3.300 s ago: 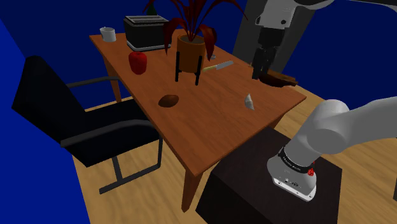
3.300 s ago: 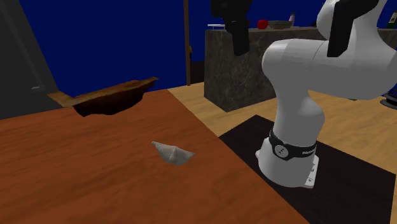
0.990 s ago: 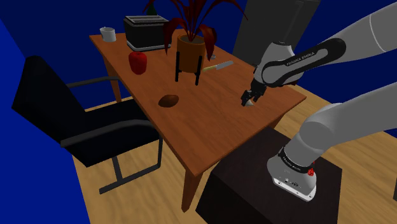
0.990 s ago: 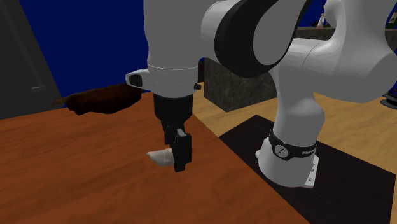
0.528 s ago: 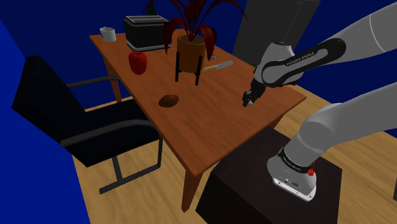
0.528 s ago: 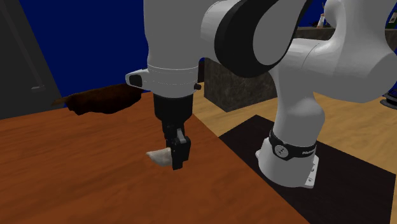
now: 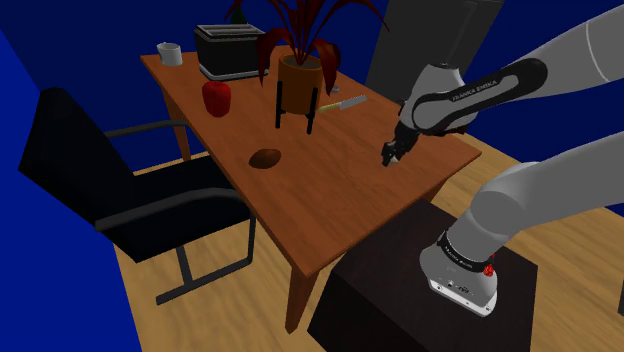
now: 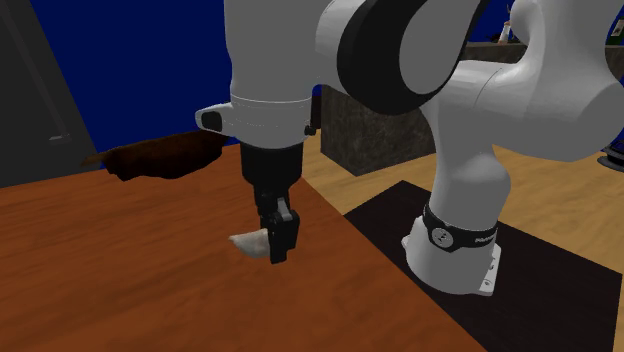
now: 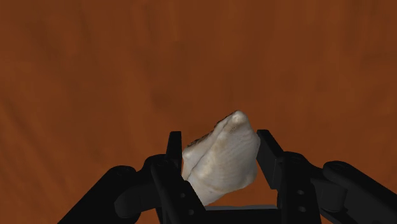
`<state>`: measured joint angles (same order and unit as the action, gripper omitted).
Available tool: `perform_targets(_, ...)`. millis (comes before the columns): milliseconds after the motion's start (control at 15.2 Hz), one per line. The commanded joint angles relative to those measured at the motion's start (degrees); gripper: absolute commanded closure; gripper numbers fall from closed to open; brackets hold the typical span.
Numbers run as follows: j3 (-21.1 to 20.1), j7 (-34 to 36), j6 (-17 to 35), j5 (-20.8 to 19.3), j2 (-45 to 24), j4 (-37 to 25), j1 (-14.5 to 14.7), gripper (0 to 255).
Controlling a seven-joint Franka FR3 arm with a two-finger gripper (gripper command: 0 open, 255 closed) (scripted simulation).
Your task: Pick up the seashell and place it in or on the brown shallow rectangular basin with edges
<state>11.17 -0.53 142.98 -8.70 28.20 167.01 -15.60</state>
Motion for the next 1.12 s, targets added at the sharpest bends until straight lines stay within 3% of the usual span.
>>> perform_targets(0, -0.1, -0.1, -2.0, 0.0, 1.5, -0.5, -0.1, 255)
perform_targets(1056, -1.6, -0.2, -18.9, 1.2, 11.3, -7.7, 0.1, 255)
